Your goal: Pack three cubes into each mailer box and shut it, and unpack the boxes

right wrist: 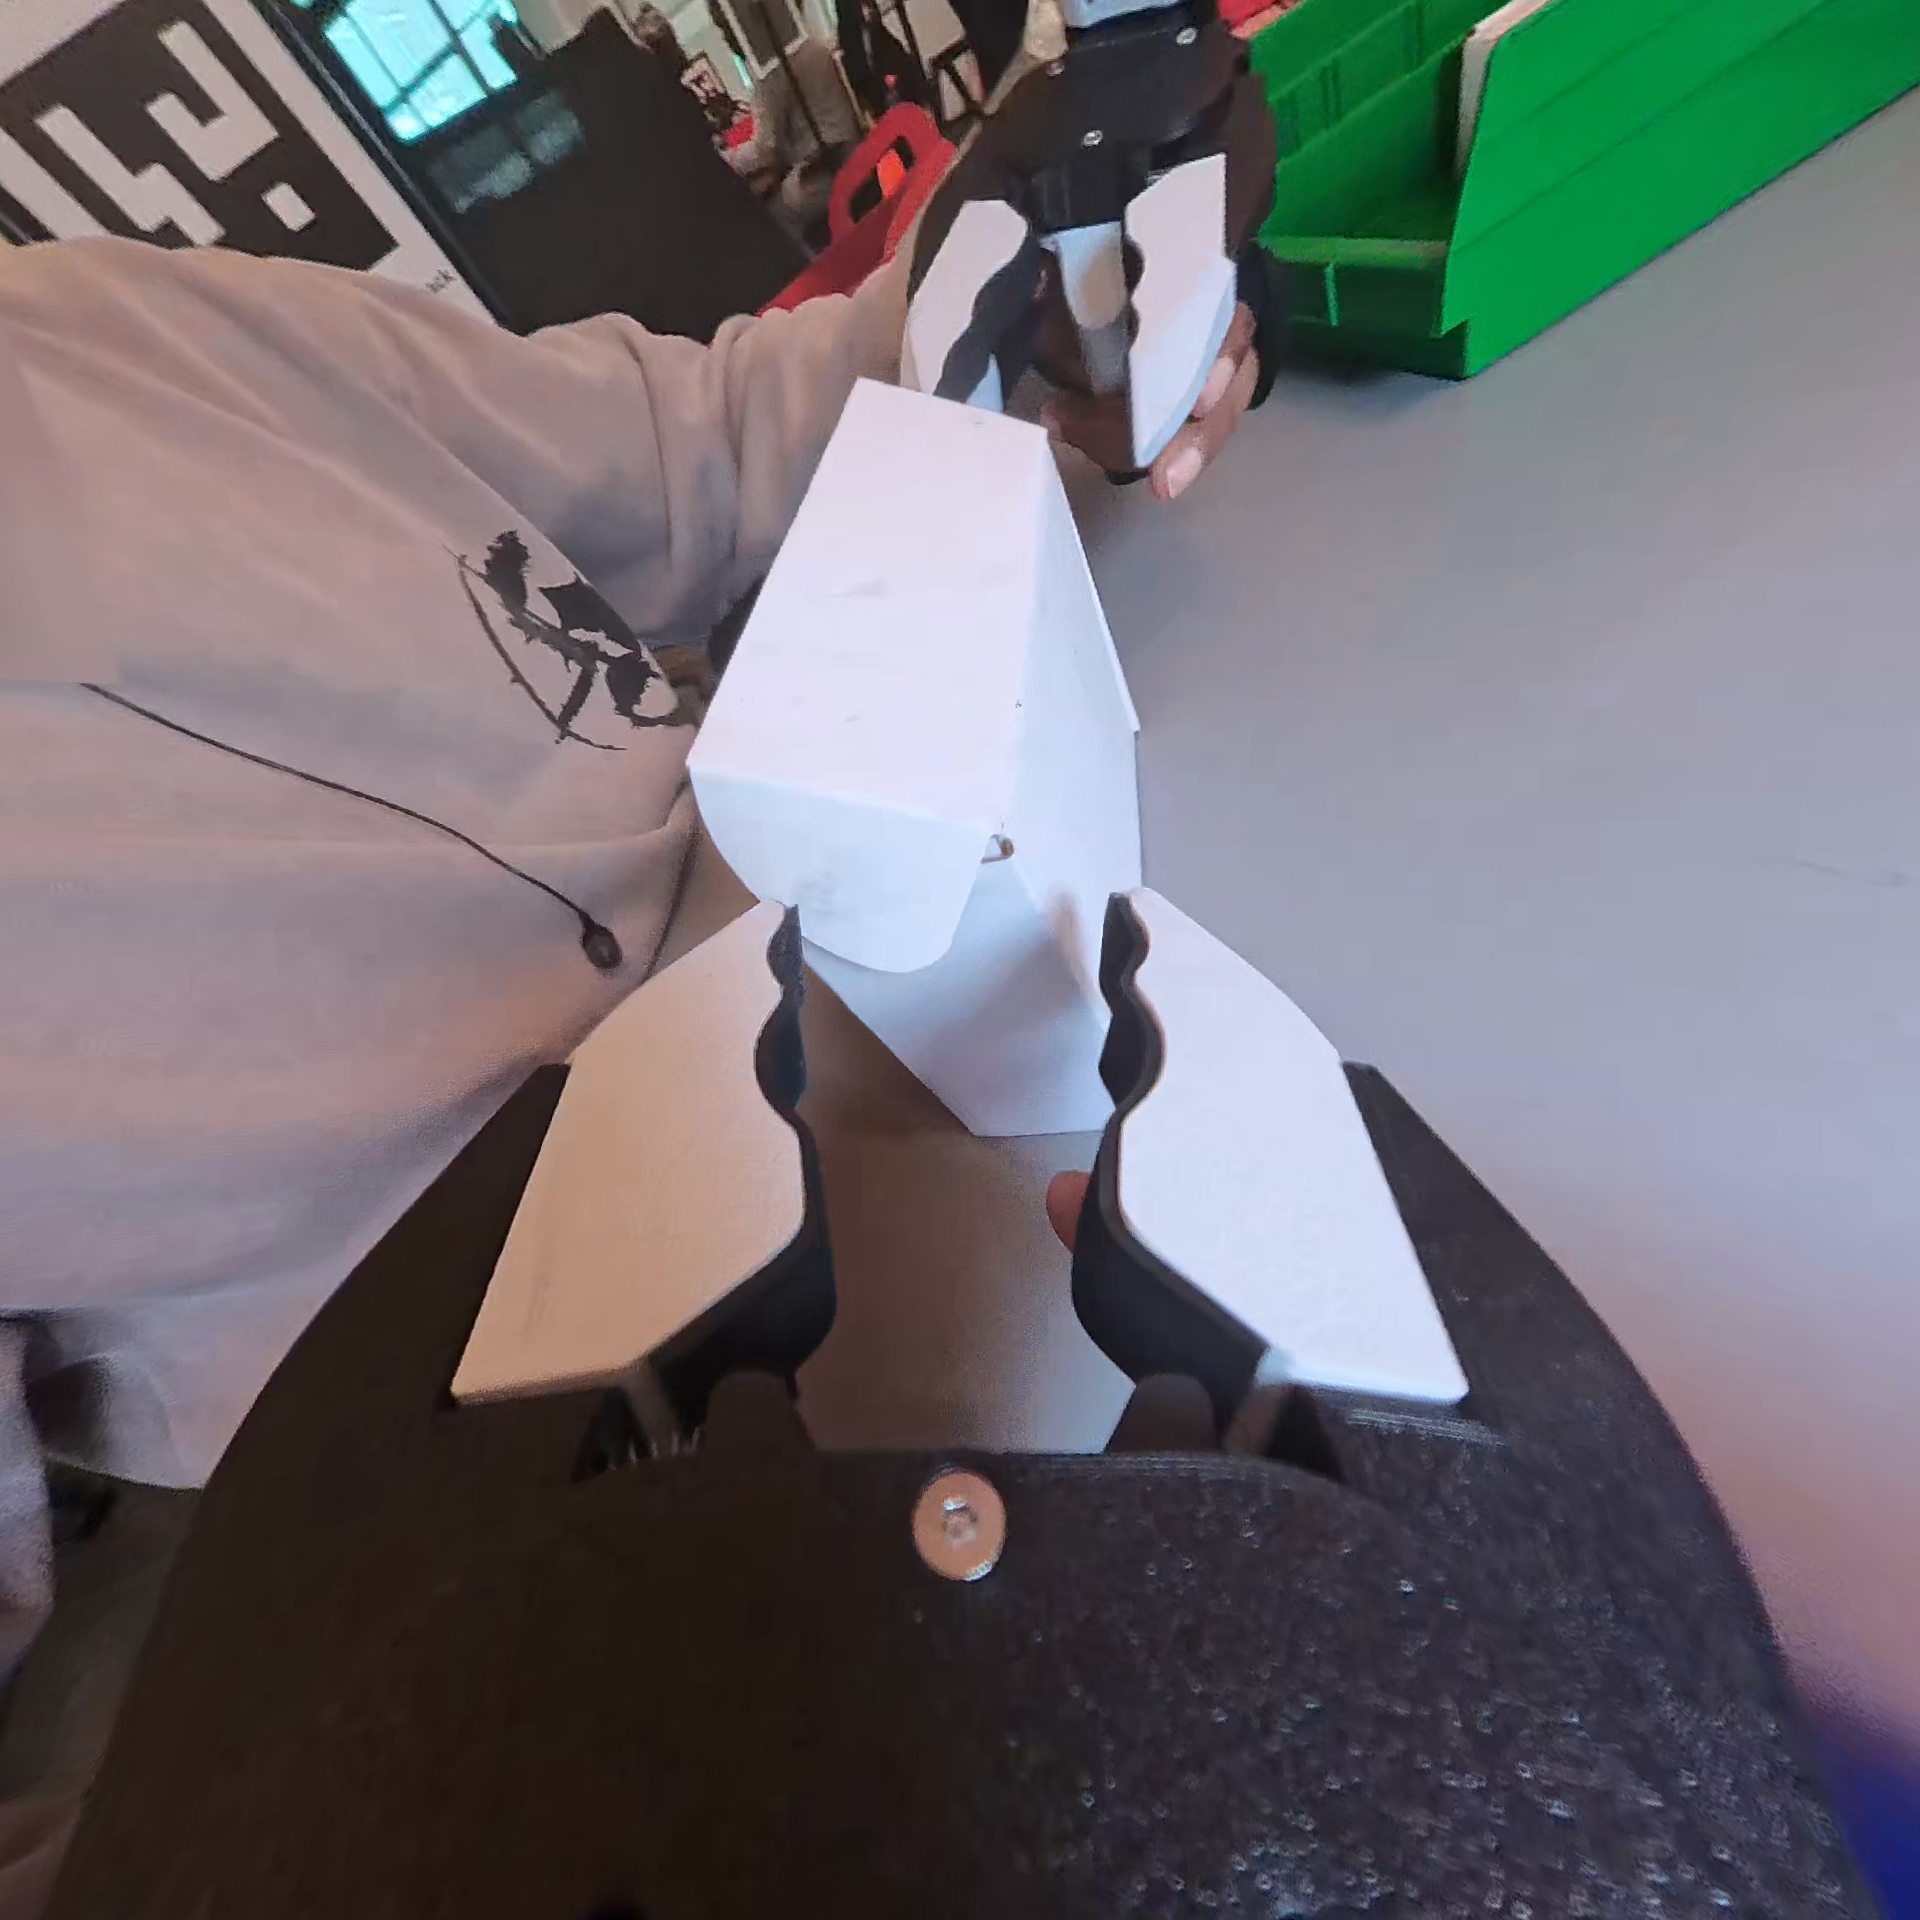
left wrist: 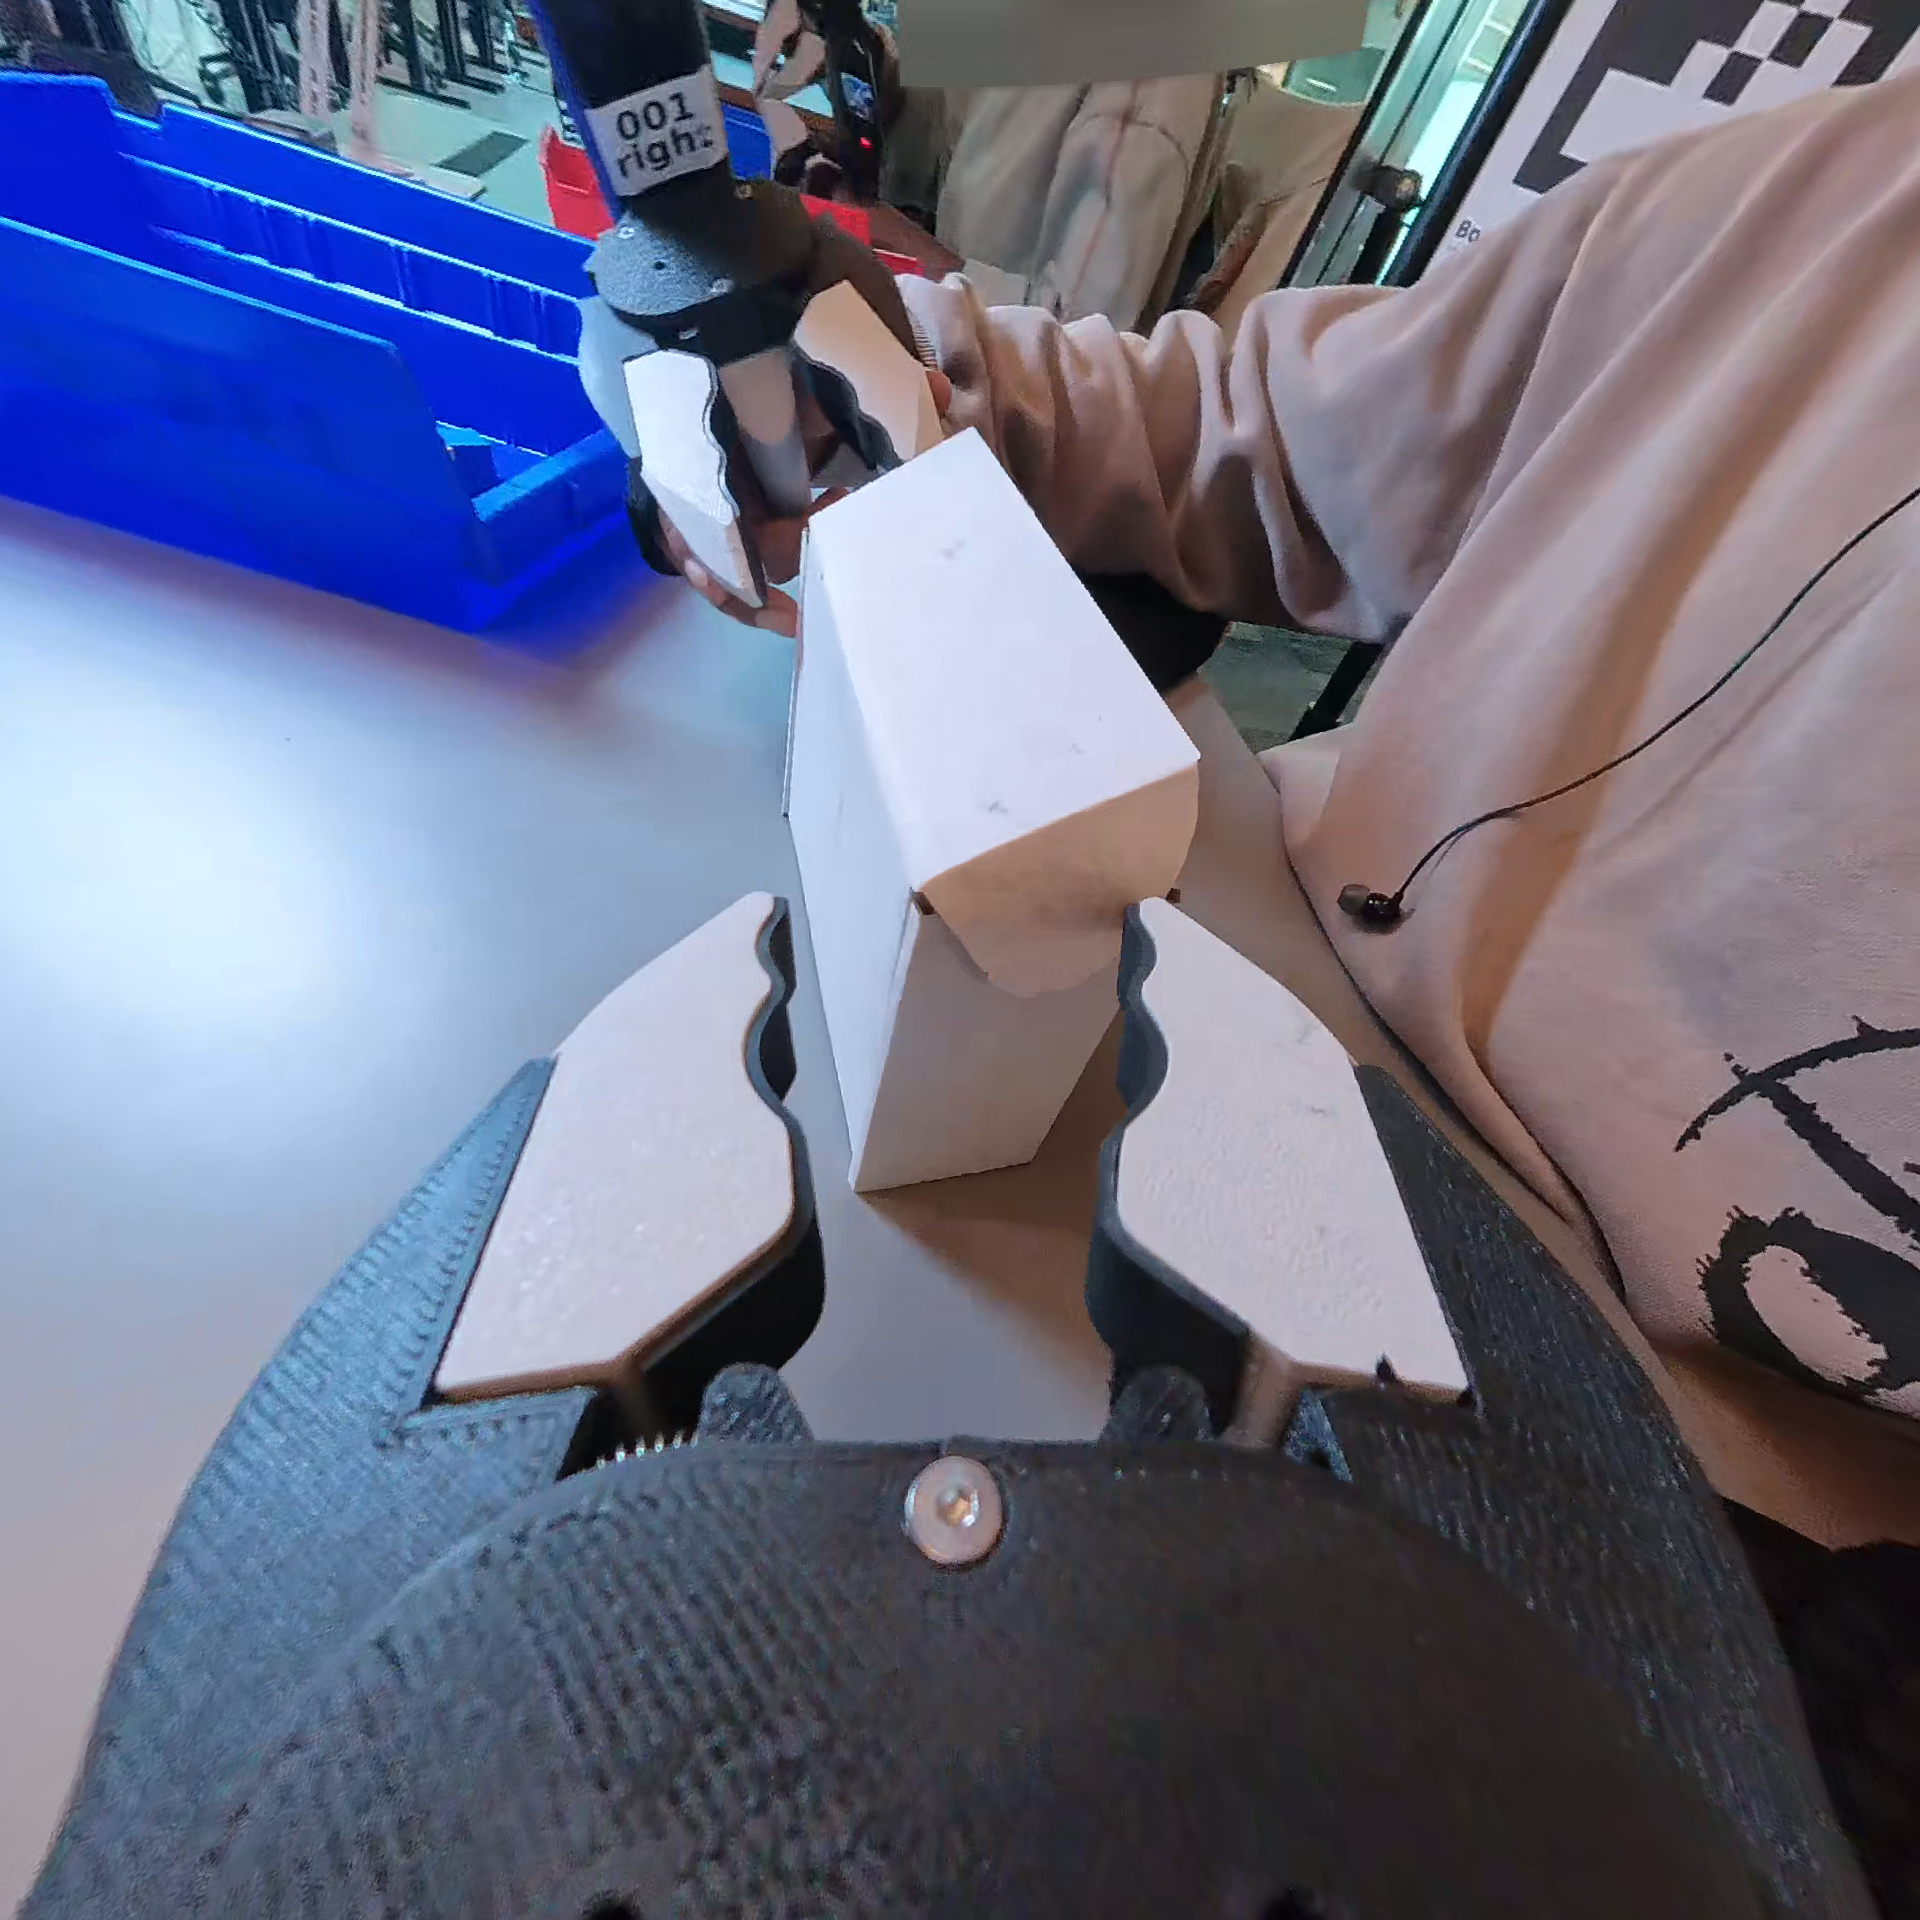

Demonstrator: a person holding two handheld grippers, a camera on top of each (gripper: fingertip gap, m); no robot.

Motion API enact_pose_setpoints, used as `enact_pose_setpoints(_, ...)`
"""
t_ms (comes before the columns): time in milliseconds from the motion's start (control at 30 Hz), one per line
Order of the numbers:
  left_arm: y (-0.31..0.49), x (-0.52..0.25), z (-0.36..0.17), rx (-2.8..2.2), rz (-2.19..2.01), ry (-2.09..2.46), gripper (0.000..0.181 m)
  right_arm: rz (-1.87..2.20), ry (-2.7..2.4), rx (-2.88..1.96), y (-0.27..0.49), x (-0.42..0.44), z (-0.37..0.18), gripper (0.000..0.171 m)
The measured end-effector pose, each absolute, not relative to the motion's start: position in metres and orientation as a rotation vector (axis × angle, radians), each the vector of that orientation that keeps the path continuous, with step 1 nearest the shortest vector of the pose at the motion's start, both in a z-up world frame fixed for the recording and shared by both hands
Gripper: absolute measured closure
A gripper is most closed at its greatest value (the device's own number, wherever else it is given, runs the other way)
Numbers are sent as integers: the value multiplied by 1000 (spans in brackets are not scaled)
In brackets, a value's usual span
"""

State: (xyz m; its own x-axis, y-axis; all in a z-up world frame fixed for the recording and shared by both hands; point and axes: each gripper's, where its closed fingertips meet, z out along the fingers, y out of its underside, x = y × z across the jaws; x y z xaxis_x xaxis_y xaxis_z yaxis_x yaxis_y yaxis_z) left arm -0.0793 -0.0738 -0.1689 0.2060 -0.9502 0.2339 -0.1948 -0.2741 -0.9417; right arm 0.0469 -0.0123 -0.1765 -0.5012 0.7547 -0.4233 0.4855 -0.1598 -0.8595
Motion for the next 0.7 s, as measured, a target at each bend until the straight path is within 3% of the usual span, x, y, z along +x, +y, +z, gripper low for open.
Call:
enact_pose_setpoints(267, -72, -76, -151, -1600, -1305, 1011, 130, 1953, -1824, -1335, -21, 49, -156, 120)
enact_pose_setpoints(500, -74, -80, -141, -1589, -1303, 896, 136, 1859, -1887, -1259, -39, 56, -152, 122)
enact_pose_setpoints(700, -107, -71, -170, -1638, -1187, 1069, 98, 1681, -1973, -1241, -51, 63, -156, 120)
